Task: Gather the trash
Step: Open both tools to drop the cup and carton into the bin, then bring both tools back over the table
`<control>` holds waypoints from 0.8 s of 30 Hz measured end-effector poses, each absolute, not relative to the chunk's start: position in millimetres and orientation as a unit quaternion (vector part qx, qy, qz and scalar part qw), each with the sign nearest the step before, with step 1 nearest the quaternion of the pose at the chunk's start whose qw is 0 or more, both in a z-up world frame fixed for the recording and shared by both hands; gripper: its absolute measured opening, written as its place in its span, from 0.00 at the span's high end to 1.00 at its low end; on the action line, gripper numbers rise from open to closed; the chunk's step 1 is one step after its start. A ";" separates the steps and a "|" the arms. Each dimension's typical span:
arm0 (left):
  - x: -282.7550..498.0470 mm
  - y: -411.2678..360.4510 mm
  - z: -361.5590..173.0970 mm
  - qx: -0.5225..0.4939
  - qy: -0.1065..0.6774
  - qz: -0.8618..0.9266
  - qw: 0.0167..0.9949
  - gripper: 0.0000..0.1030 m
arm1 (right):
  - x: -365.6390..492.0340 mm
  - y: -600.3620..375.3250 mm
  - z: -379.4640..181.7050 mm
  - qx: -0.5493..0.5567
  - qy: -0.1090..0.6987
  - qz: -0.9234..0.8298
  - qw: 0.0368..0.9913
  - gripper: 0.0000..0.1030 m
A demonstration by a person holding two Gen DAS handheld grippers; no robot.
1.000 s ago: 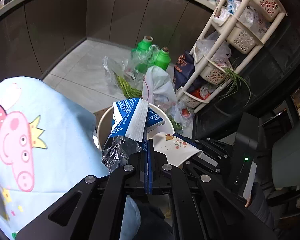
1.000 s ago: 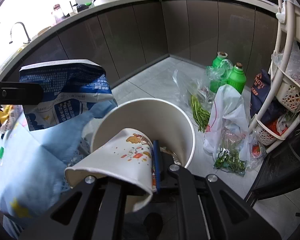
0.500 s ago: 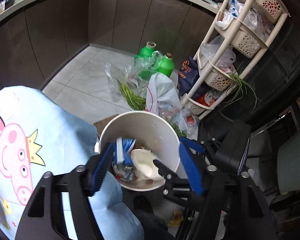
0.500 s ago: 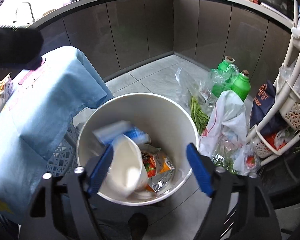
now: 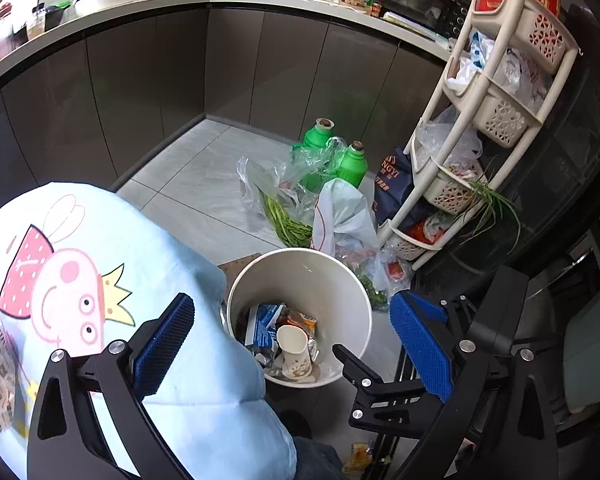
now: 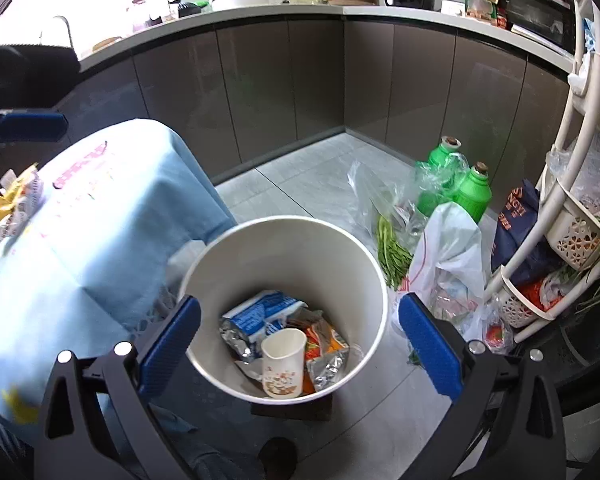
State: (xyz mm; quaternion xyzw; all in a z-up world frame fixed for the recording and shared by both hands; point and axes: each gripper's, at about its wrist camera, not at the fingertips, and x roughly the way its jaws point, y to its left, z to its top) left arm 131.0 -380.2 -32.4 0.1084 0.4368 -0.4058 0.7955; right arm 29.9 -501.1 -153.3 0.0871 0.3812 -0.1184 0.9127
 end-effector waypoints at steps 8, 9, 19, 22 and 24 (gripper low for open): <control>119.8 -341.1 -5.1 0.085 0.419 -0.380 0.820 0.08 | 19.4 -472.5 -116.8 0.072 0.356 -0.111 0.925 0.03; 118.6 -333.5 -1.1 0.078 0.417 -0.375 0.824 0.08 | 18.4 -468.7 -112.8 0.069 0.354 -0.110 0.926 0.03; 106.5 -250.3 25.7 0.041 0.406 -0.301 0.862 0.08 | 9.4 -418.0 -62.4 0.040 0.319 -0.087 0.943 0.03; 106.3 -223.9 29.6 0.022 0.410 -0.284 0.867 0.08 | 10.2 -398.0 -50.2 0.029 0.313 -0.075 0.946 0.03; 104.7 -203.9 32.0 0.012 0.408 -0.271 0.872 0.08 | 12.8 -383.3 -44.3 0.018 0.313 -0.067 0.947 0.03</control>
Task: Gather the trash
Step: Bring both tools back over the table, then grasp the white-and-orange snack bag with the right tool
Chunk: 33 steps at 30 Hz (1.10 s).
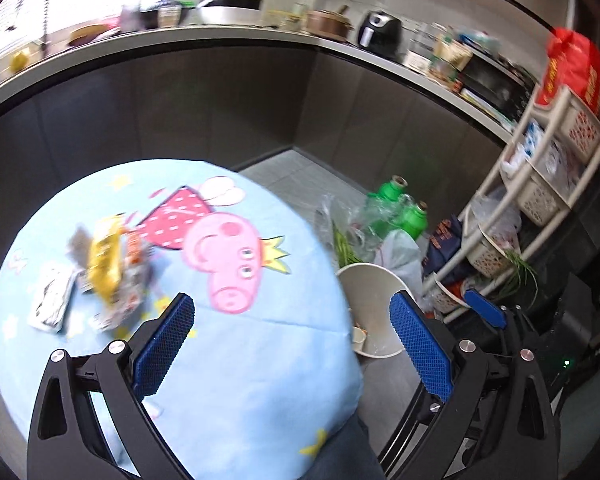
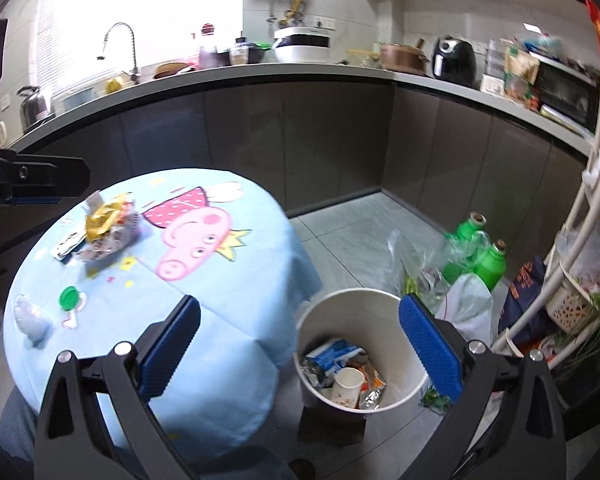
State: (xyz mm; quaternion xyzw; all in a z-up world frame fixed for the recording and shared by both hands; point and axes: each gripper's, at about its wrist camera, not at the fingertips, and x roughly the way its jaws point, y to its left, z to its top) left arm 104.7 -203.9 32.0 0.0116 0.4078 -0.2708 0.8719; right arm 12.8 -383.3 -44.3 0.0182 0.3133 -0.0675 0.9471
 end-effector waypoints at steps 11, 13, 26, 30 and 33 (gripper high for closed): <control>103.4 -81.9 36.5 -0.031 0.408 -0.192 0.892 0.08 | 22.9 -302.8 -30.1 0.040 0.303 0.029 0.952 0.03; 105.3 -60.6 35.3 -0.039 0.407 -0.175 0.896 0.08 | 26.7 -284.5 -31.3 0.039 0.305 0.054 0.950 0.03; 111.2 29.7 -7.0 -0.067 0.437 -0.132 0.887 0.08 | 66.4 -209.3 -43.1 0.027 0.337 0.138 0.931 0.03; 115.9 43.6 -11.9 -0.079 0.436 -0.136 0.886 0.08 | 93.2 -199.8 -44.7 0.016 0.353 0.127 0.927 0.03; 120.5 50.1 -14.9 -0.080 0.434 -0.141 0.886 0.08 | 113.6 -193.8 -51.4 0.023 0.361 0.132 0.923 0.04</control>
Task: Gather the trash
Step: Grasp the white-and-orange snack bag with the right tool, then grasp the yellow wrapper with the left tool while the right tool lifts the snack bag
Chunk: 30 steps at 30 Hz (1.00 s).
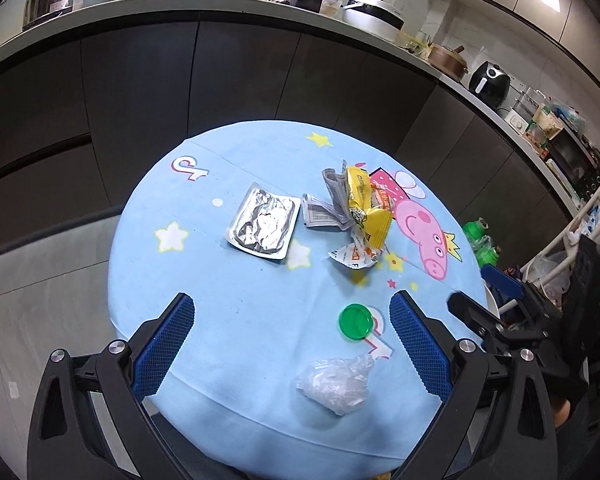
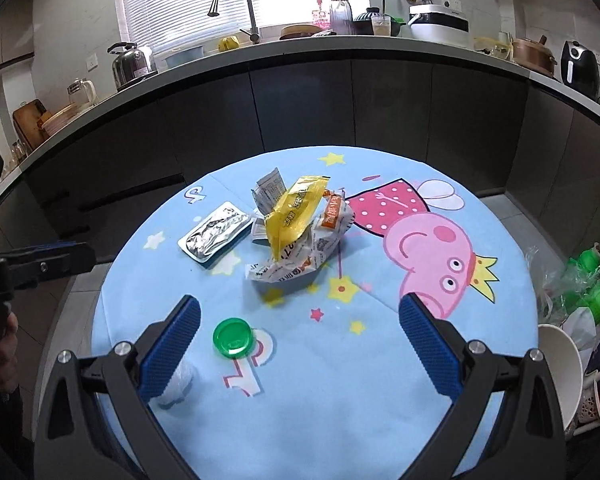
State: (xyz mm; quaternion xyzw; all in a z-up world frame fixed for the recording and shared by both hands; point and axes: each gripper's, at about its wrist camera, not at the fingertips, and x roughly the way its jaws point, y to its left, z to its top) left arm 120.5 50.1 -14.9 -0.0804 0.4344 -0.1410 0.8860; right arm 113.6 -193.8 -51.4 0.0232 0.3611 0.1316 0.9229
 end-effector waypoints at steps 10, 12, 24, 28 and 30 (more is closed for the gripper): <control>138.4 57.1 -29.3 -0.083 0.443 -0.153 0.879 0.09 | 177.5 -172.3 -97.3 0.070 0.418 0.137 0.895 0.18; 141.7 58.7 -30.3 -0.086 0.443 -0.154 0.879 0.09 | 189.2 -171.2 -106.8 0.085 0.432 0.123 0.890 0.26; 153.1 48.3 -30.9 -0.089 0.441 -0.177 0.876 0.14 | 176.5 -192.1 -110.8 0.090 0.445 0.099 0.886 0.93; 153.6 39.1 -34.0 -0.087 0.444 -0.185 0.872 0.16 | 161.5 -206.2 -101.3 0.092 0.434 0.086 0.892 0.94; 155.7 34.2 -36.2 -0.083 0.446 -0.190 0.871 0.18 | 154.9 -213.0 -97.1 0.093 0.430 0.080 0.894 0.94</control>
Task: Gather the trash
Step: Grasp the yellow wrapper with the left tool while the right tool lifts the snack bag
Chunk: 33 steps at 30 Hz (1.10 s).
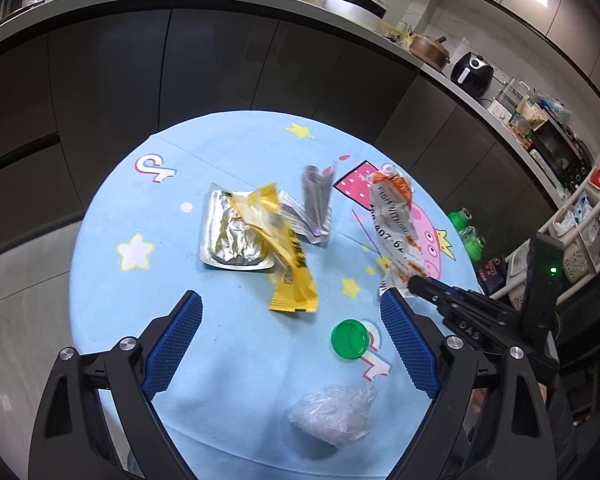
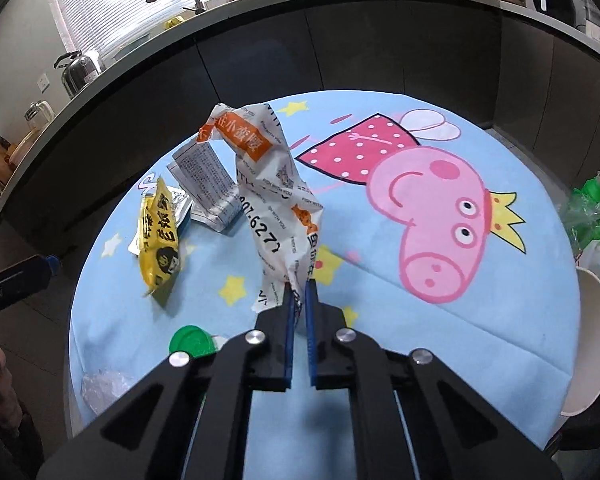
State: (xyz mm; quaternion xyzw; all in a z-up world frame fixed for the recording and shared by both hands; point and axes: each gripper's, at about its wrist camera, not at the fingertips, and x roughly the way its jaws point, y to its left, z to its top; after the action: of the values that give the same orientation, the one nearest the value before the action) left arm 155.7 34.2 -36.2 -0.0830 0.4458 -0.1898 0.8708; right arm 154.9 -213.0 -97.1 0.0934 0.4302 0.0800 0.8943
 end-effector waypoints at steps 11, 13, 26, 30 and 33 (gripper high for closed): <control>198.8 5.5 -69.1 -0.083 0.486 -0.189 0.849 0.49 | 136.3 -212.6 -87.3 0.085 0.408 0.091 0.905 0.93; 204.6 -2.9 -73.5 -0.078 0.492 -0.195 0.845 0.52 | 135.4 -211.0 -86.2 0.080 0.404 0.093 0.907 0.93; 228.2 -15.5 -90.6 -0.068 0.522 -0.183 0.831 0.93 | 133.7 -218.7 -84.6 0.088 0.397 0.092 0.909 0.93; 214.5 -13.3 -65.8 -0.066 0.499 -0.189 0.843 0.93 | 124.9 -224.7 -71.9 0.091 0.380 0.089 0.916 0.93; 201.2 -19.2 -43.0 -0.064 0.480 -0.202 0.851 0.93 | 115.8 -233.9 -60.5 0.100 0.364 0.086 0.922 0.93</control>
State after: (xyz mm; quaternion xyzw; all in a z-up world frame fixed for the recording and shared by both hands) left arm 201.2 -19.2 -43.0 -0.0643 0.4798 -0.2022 0.8513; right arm 115.8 -233.9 -60.5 0.0998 0.3645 0.0856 0.9219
